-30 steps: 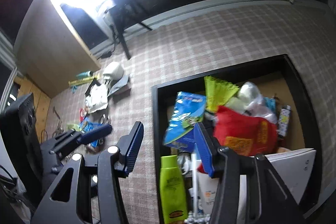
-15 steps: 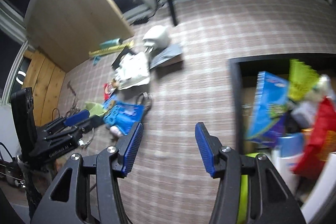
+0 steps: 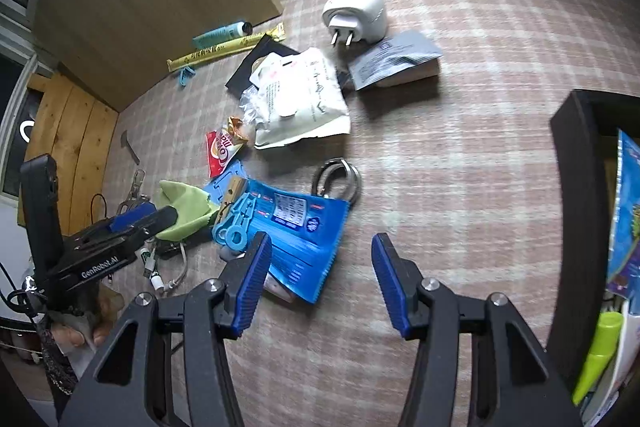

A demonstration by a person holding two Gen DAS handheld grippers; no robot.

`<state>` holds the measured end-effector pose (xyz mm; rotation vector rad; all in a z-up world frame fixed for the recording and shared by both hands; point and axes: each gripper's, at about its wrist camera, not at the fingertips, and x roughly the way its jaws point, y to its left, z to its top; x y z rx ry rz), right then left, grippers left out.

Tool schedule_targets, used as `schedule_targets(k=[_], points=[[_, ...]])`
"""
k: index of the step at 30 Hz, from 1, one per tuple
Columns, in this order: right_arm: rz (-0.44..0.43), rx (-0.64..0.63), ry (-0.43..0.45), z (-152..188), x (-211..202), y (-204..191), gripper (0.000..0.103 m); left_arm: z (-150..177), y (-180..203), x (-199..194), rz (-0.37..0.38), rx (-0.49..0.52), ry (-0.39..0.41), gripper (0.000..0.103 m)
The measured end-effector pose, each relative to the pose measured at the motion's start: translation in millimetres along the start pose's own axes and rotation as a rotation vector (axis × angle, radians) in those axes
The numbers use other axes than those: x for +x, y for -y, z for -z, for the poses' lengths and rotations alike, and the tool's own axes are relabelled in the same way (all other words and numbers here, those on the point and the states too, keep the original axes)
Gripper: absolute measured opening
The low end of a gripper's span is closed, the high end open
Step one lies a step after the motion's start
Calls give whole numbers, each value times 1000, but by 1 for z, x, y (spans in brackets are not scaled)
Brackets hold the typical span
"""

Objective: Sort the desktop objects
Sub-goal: 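Move both tools back over the blue wipes pack on the table, then grasp the blue wipes pack with the right tool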

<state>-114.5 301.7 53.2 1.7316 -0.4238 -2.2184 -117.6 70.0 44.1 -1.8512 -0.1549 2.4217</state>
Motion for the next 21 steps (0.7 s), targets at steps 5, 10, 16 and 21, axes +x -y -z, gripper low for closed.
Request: schedule_targets(k=[5, 10, 16, 21], points=[[-5, 4, -18, -2, 9, -7, 51, 2, 1, 15, -4, 29, -34, 62], [-4, -3, -32, -2, 15, -15, 51, 3, -7, 23, 20, -4, -41, 56], [0, 6, -50, -3, 23, -16, 45, 5, -22, 23, 18, -38, -39, 34], [2, 48, -79, -2, 34, -7, 45, 7, -30, 22, 12, -52, -27, 15]])
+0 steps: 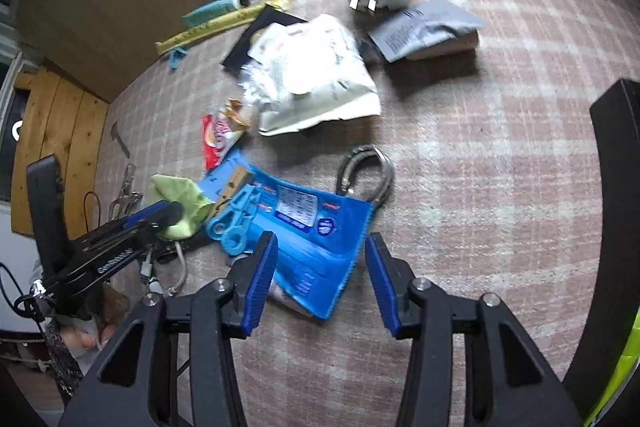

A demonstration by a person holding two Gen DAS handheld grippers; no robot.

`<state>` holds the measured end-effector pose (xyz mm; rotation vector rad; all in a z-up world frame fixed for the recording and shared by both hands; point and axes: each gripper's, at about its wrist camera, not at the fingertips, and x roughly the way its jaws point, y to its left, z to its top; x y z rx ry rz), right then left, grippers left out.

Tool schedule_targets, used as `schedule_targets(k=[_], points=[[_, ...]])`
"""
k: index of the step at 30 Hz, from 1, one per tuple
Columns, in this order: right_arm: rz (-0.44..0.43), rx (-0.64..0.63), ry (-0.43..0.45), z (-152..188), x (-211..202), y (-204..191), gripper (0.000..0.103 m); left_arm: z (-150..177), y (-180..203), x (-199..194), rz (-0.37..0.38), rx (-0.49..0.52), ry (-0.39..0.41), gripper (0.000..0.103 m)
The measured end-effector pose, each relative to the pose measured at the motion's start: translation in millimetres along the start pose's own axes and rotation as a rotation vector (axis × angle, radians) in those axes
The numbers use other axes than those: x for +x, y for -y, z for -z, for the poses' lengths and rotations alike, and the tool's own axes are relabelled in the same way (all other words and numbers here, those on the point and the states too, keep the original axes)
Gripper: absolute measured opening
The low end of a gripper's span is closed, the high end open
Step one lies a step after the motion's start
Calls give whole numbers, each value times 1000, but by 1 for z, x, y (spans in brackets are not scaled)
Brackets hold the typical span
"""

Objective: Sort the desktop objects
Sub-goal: 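Grasp the blue wipes pack with the right tool, then carry the blue wipes pack to the storage box and release it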

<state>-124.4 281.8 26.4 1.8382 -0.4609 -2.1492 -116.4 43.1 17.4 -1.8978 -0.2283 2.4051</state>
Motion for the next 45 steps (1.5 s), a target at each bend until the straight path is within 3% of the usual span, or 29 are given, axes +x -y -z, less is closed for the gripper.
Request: schedule_targets(k=[3, 6, 7, 8, 15, 18, 23, 33, 45], points=[[-42, 10, -3, 1, 2, 2, 40, 6, -7, -1, -4, -3, 8, 10], [-43, -9, 0, 2, 3, -3, 21, 12, -15, -4, -4, -9, 11, 3], [-40, -14, 3, 2, 3, -4, 9, 14, -17, -6, -7, -10, 17, 3], [-39, -17, 8, 2, 2, -6, 6, 15, -20, -9, -6, -11, 23, 3], [-61, -41, 78, 6, -19, -16, 4, 23, -47, -42, 12, -33, 80, 2], [-53, -70, 122, 6, -36, -22, 3, 26, -41, -64, 21, -39, 112, 2], [-41, -109, 197, 5, -67, -27, 2, 25, -12, -99, 29, -30, 164, 2], [-30, -119, 305, 12, -122, -12, 1, 9, 53, -125, 85, 50, 244, 2], [58, 25, 475, 36, -222, 90, 1, 16, 198, -134, 200, 255, 256, 2]])
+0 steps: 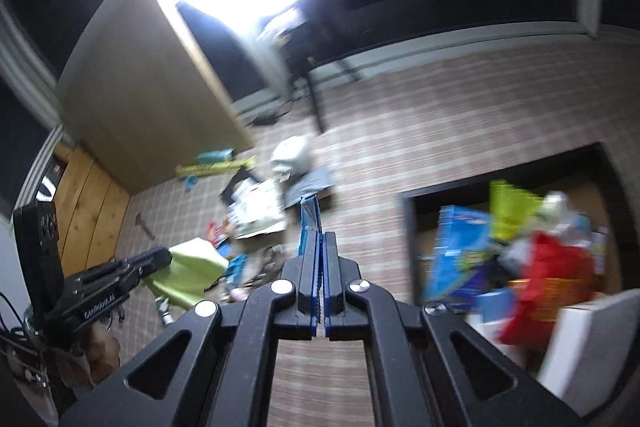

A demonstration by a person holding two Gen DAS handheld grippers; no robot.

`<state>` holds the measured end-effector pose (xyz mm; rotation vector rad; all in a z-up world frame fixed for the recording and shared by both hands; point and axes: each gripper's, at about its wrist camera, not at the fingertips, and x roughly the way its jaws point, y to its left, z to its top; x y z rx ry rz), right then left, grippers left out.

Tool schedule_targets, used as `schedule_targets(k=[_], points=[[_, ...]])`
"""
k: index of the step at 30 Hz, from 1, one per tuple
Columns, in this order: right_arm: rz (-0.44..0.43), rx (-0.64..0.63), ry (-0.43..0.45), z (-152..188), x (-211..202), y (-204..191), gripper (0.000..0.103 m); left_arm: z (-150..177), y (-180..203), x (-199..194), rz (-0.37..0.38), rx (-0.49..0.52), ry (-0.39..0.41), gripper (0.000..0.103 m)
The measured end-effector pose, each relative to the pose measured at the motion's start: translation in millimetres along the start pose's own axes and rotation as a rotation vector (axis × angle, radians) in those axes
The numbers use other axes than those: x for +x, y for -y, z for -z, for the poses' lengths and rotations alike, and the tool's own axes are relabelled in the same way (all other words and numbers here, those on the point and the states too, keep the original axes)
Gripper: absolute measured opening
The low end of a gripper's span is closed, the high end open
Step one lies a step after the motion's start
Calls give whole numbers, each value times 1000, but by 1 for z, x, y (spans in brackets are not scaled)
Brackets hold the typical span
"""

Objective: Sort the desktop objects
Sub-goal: 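Carry the blue wipes pack to the storage box and release it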

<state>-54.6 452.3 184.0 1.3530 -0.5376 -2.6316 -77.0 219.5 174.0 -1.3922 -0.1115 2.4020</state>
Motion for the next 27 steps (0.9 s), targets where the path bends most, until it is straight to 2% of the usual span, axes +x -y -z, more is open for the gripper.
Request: schedule_targets(k=[10, 14, 23, 25, 26, 27], points=[[151, 113, 116, -6, -74, 106, 2, -14, 135, 34, 138, 154, -25, 2], [193, 156, 139, -6, -91, 142, 1, -16, 178, 45, 163, 207, -38, 2], [250, 201, 155, -3, -108, 197, 2, -14, 242, 67, 196, 277, -72, 3], [244, 183, 124, -4, -105, 202, 3, -14, 250, 71, 196, 286, -78, 11], [242, 177, 108, -4, -103, 203, 3, -13, 252, 75, 199, 285, -99, 35], [252, 180, 95, -3, -102, 206, 6, -13, 254, 76, 206, 285, -102, 47]])
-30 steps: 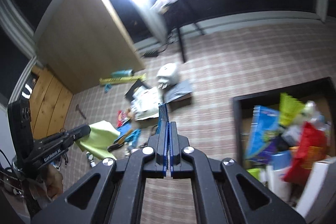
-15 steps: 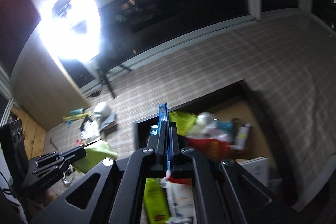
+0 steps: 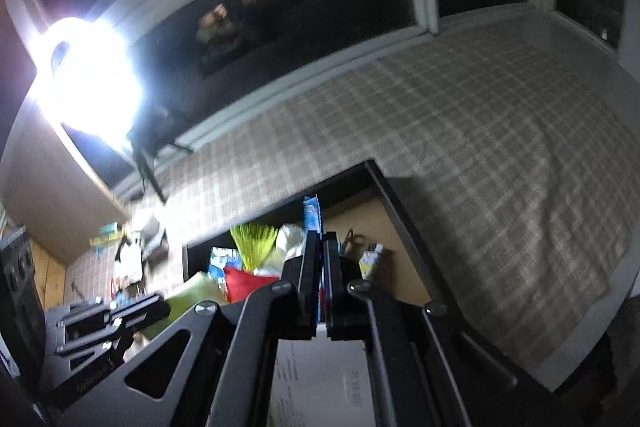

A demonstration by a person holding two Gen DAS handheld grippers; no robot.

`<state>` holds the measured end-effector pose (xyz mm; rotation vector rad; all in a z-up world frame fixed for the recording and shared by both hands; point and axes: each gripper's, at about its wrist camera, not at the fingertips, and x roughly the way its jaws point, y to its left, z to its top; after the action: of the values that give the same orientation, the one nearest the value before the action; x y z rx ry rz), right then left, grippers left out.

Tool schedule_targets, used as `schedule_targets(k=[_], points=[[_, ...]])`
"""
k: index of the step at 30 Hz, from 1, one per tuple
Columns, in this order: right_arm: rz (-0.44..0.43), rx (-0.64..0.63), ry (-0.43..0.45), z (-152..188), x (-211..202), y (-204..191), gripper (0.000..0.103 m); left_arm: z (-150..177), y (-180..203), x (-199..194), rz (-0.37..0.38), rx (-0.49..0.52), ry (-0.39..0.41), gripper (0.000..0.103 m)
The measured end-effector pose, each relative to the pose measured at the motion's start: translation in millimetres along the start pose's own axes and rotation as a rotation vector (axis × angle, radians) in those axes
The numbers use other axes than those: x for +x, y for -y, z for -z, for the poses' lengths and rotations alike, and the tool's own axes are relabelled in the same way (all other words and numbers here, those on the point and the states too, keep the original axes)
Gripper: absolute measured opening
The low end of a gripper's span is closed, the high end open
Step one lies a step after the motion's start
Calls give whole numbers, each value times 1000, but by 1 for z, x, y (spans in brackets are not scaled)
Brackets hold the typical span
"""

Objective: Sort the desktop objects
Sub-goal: 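Carry the blue wipes pack to the storage box and release it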

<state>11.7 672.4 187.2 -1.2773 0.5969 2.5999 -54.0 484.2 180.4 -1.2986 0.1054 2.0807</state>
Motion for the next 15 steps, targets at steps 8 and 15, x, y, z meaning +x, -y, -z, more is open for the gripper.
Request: schedule_targets(k=[8, 15], points=[[5, -13, 8, -1, -3, 4, 33, 1, -2, -6, -42, -10, 26, 45], [-14, -41, -2, 1, 1, -8, 34, 10, -14, -11, -72, -37, 18, 45]])
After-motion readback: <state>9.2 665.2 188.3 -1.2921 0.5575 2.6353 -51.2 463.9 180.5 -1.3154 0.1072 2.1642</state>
